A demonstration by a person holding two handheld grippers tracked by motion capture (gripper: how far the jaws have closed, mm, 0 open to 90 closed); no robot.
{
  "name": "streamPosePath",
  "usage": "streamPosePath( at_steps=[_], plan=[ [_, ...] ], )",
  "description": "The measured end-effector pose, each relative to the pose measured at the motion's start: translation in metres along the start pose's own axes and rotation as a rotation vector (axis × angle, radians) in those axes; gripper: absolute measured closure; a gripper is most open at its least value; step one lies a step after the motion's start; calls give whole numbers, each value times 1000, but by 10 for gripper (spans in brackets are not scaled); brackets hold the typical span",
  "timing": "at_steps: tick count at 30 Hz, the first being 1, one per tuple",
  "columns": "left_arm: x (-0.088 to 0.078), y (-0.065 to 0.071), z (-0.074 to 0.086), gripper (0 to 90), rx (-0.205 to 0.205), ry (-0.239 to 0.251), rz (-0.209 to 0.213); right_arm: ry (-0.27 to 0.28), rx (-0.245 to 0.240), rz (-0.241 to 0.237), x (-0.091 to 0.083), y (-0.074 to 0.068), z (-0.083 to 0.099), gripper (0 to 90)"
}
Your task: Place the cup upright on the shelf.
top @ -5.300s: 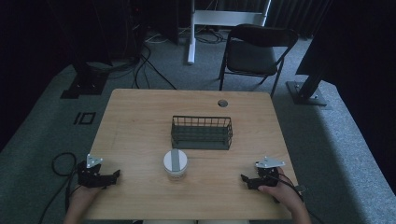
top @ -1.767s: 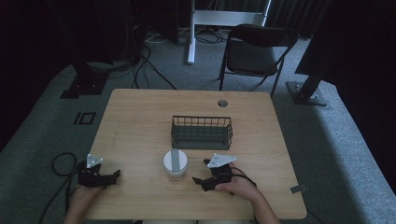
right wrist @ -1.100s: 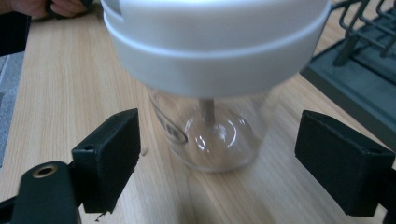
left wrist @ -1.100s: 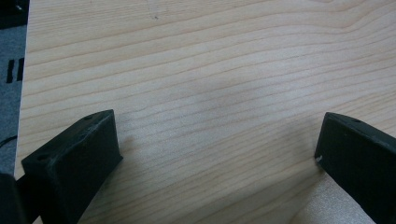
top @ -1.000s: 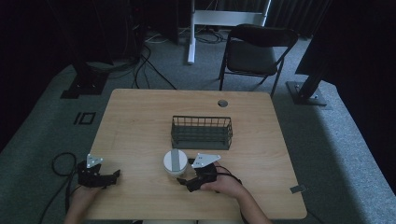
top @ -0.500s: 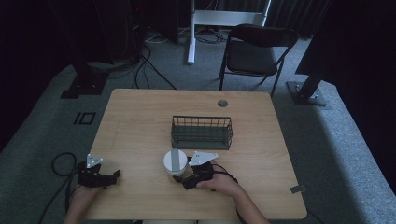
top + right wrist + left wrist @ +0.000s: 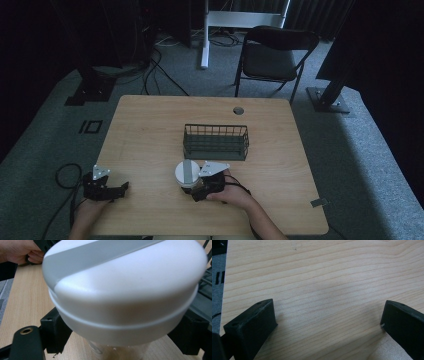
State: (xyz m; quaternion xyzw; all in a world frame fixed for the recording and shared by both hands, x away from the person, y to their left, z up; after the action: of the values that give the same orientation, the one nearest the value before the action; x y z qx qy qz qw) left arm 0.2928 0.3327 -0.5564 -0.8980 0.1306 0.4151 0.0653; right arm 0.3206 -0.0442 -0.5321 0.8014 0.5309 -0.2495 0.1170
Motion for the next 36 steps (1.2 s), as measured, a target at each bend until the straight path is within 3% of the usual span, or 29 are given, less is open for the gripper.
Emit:
streamPosePath(
  at_steps=[8, 18, 26, 36],
  plan=[
    [0, 0, 0, 0, 0, 0, 0, 5, -28, 25, 1, -2, -2, 178],
    [0, 0, 0, 0, 0, 0, 0, 9, -10, 37, -1, -1, -8, 181],
    [0, 0, 0, 0, 0, 0, 0, 44, 0, 32, -11, -2, -25, 181],
    [0, 0, 0, 0, -1, 1, 0, 106, 23, 73, -29, 3, -44, 182]
  ],
)
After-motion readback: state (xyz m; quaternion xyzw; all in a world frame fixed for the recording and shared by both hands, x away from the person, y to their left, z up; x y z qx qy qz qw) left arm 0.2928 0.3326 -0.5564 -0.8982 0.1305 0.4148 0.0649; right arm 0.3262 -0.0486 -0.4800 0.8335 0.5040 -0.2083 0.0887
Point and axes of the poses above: each handheld gripper's, and its own axes: x roughly forward along the jaws, z roughly out of its underside, y roughly to its right, the point moved 1 cm from there along x, roughly forward along the jaws, and after that the axes turned 3 degrees about -y, right-handed, at the moved point
